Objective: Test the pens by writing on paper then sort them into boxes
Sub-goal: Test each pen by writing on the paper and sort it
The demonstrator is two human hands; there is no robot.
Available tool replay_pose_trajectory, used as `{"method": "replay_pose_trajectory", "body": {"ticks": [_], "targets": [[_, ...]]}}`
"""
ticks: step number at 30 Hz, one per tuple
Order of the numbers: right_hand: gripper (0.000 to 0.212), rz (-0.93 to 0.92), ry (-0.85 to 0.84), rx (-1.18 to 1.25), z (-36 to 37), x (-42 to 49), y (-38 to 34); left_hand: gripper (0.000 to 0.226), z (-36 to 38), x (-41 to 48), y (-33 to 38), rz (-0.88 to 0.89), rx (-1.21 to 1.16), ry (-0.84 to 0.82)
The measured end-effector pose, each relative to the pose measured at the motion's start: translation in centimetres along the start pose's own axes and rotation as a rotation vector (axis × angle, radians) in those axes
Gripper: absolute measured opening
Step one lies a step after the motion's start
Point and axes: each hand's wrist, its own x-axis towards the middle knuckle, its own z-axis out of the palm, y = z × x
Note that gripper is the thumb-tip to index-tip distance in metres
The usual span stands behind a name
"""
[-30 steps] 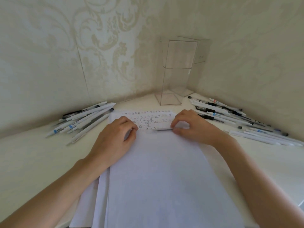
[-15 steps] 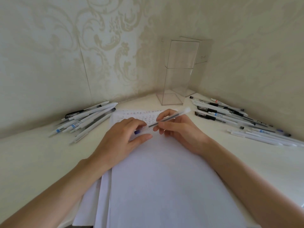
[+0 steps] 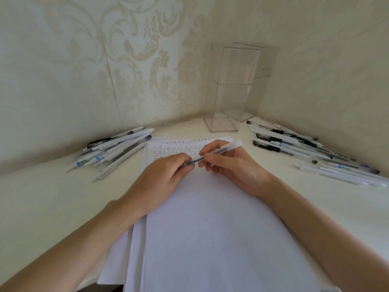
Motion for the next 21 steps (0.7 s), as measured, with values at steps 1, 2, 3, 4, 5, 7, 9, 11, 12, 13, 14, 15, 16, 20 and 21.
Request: {"method": "replay_pose_trajectory", "body": {"ticks": [1, 2, 3, 4, 5, 7, 9, 11, 12, 13, 14, 15, 16, 20, 21], "targets": [[0.007, -0.018, 0.016, 0.014, 0.0, 0.1, 0.0, 0.019, 0.0, 0.0, -0.1, -0.009, 0.009, 0.043], [0.008, -0.048, 0.052, 0.031, 0.0, 0.1, -0.1, 0.024, -0.1, 0.1, -0.2, -0.025, 0.026, 0.112], [0.008, -0.094, 0.101, 0.015, -0.2, 0.1, -0.3, 0.033, -0.2, 0.2, -0.3, -0.048, 0.049, 0.193], [0.01, -0.152, 0.162, -0.093, -0.6, 0.1, -0.3, 0.039, -0.4, 0.2, -0.5, -0.08, 0.072, 0.269], [0.015, -0.216, 0.206, -0.319, -1.1, 0.1, -0.2, 0.042, -0.6, 0.3, -0.7, -0.12, 0.095, 0.324], [0.026, -0.325, 0.174, -0.879, -1.9, 0.1, 0.4, 0.038, -0.7, 0.3, -1.1, -0.182, 0.15, 0.345], [0.04, -0.371, 0.043, -1.154, -2.4, 0.2, 1.2, 0.031, -0.5, 0.3, -1.5, -0.197, 0.196, 0.3], [0.045, -0.315, 0.001, -1.161, -2.3, 0.1, 1.5, 0.025, -0.4, 0.2, -1.6, -0.184, 0.215, 0.266], [0.039, -0.24, 0.062, -1.104, -2.0, 0.1, 1.4, 0.022, -0.4, 0.2, -1.5, -0.178, 0.222, 0.258], [0.03, -0.152, 0.15, -1.028, -1.6, 0.1, 1.1, 0.018, -0.4, 0.2, -1.4, -0.173, 0.224, 0.252], [0.02, -0.061, 0.222, -0.968, -1.3, 0.4, 1.0, 0.016, -0.4, 0.1, -1.3, -0.164, 0.226, 0.244], [0.018, 0.018, 0.27, -0.96, -0.8, 0.7, 0.9, 0.013, -0.3, 0.1, -1.3, -0.15, 0.231, 0.231], [0.026, 0.092, 0.287, -0.998, -0.3, 1.1, 0.8, 0.011, -0.3, 0.1, -1.3, -0.132, 0.24, 0.213], [0.035, 0.293, 0.254, -0.917, 0.5, 2.2, 0.1, 0.004, -0.1, 0.2, -1.3, -0.106, 0.25, 0.153], [0.033, 0.32, 0.229, -0.881, 0.4, 2.2, -0.2, 0.006, -0.1, 0.2, -1.3, -0.109, 0.247, 0.155]]}}
